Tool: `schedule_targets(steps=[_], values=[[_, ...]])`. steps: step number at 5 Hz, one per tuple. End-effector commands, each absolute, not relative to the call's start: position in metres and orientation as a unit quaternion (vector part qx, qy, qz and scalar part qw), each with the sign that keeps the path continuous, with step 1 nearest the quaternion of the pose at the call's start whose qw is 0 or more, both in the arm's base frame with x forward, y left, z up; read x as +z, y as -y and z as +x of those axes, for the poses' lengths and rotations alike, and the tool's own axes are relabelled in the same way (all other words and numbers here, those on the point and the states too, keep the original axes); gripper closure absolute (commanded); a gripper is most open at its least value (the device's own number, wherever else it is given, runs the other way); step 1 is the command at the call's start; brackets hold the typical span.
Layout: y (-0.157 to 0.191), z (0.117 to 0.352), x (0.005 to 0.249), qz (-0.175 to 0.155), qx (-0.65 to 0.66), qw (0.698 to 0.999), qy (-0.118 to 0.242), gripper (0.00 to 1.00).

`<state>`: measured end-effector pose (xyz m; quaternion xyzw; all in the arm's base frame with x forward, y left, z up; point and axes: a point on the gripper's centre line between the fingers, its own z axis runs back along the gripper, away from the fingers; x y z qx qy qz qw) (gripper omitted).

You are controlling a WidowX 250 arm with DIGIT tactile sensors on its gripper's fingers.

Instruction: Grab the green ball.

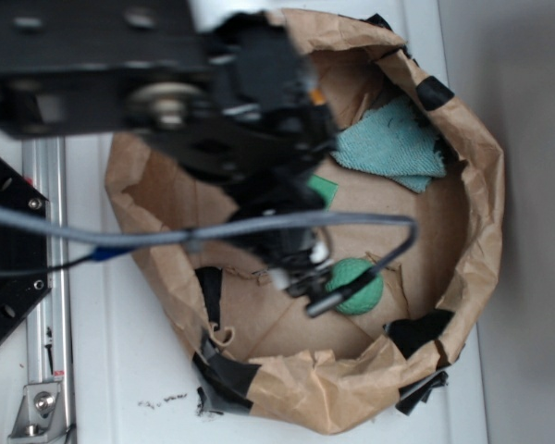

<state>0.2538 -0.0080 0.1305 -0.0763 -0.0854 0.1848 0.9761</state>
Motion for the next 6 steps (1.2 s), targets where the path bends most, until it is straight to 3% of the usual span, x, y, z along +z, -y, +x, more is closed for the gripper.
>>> schedule_targets(steps=[1, 2, 3, 4, 5, 6], values=[[0.023, 0.312, 0.097, -0.082, 0.164, 0.976, 0.119, 0.00], [0.049, 0.323, 0.090, -0.105, 0.131, 0.979, 0.114, 0.00], [0.083, 0.316, 0.087, -0.152, 0.081, 0.981, 0.094, 0.00], [0.092, 0.312, 0.071, -0.146, 0.073, 0.984, 0.076, 0.00], [0.096, 0.309, 0.040, -0.114, 0.072, 0.990, 0.029, 0.30], [0.092, 0.300, 0.028, -0.074, 0.062, 0.995, -0.004, 1.00]])
